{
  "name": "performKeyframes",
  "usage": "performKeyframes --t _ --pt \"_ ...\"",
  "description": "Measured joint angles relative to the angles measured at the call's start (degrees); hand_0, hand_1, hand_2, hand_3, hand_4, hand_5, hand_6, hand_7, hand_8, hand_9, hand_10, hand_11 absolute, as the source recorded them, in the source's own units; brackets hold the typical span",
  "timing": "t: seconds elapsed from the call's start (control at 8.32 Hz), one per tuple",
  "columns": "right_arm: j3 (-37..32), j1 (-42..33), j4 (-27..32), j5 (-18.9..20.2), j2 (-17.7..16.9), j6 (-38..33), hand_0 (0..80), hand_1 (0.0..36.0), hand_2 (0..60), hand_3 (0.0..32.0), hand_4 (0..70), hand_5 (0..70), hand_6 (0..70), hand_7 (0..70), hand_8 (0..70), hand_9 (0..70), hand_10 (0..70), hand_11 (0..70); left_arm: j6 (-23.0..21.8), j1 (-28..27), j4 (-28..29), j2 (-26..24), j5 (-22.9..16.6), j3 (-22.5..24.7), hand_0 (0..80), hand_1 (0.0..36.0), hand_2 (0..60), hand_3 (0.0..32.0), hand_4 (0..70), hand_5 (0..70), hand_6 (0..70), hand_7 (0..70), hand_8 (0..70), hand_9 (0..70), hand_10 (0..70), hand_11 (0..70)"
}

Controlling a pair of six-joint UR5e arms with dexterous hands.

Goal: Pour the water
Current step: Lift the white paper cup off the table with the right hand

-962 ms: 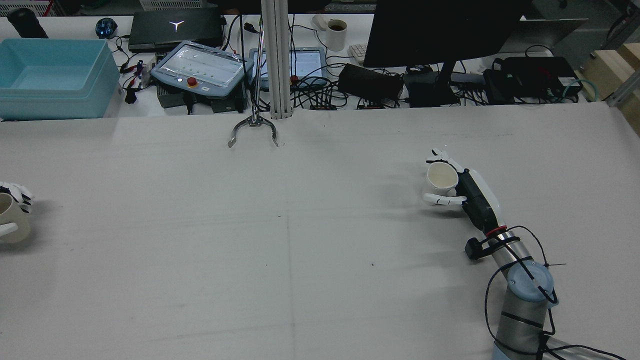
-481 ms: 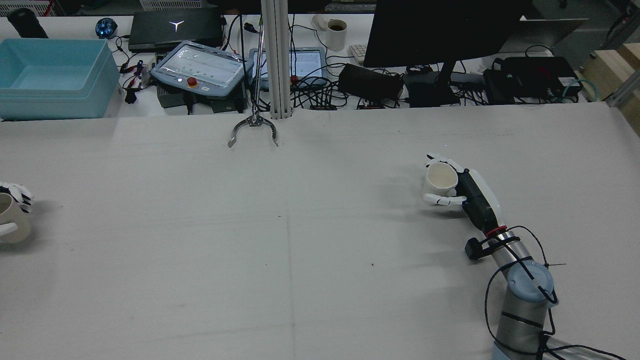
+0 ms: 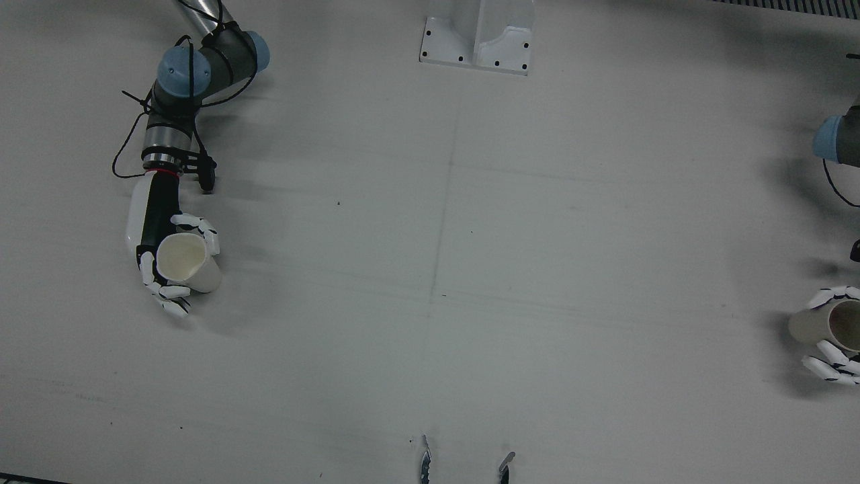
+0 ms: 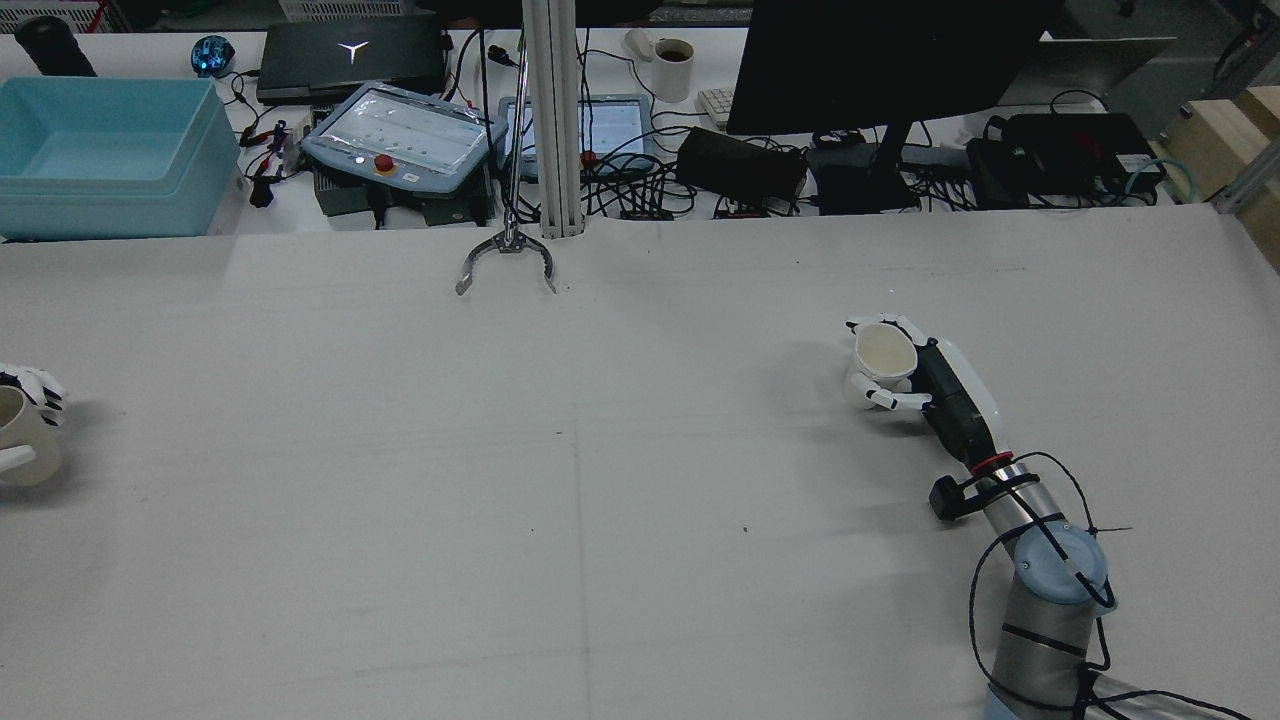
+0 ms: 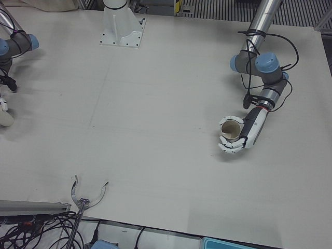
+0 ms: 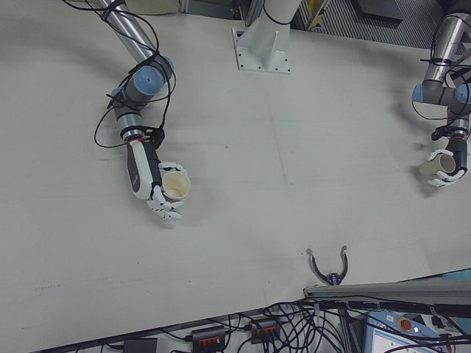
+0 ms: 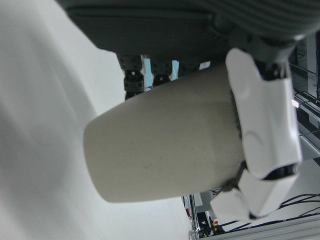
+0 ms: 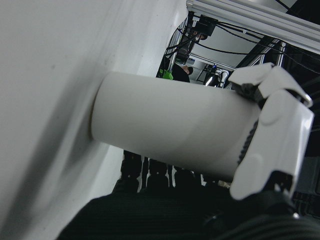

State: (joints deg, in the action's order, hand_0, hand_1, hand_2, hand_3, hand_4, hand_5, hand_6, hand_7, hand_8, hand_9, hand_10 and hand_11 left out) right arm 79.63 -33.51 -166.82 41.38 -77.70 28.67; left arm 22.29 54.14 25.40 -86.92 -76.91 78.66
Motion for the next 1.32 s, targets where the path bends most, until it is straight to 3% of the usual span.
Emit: performKeyframes --t 0.48,0.72,1.32 --pt "0.00 0.03 -0.01 0.00 0.00 -0.01 40.3 30.5 60.0 0.0 0.0 59.3 34.4 31.4 31.4 37.3 39.7 57.2 0.03 0.00 0.03 0.00 0.00 0.00 54.2 28.1 60.0 0.0 45.2 68.1 35.4 38.3 30.6 41.3 27.0 40.6" --pt "0.00 0.03 0.00 -0.08 0.00 -0.10 42.1 28.7 60.0 0.0 0.0 58.6 32.3 30.2 29.0 35.0 35.8 52.3 0.03 0.00 0.04 0.02 0.00 0.00 54.3 28.2 60.0 0.0 45.1 68.0 35.2 37.9 30.5 41.1 27.1 40.7" --pt "1.66 -1.04 -0.03 0.20 0.03 -0.55 45.9 30.8 60.0 0.0 0.0 60.2 30.8 29.9 25.7 30.2 31.8 47.4 -0.12 0.04 0.02 0.08 0.00 0.07 54.8 28.0 59.4 0.0 46.2 68.6 35.5 38.2 30.7 41.1 26.9 40.4"
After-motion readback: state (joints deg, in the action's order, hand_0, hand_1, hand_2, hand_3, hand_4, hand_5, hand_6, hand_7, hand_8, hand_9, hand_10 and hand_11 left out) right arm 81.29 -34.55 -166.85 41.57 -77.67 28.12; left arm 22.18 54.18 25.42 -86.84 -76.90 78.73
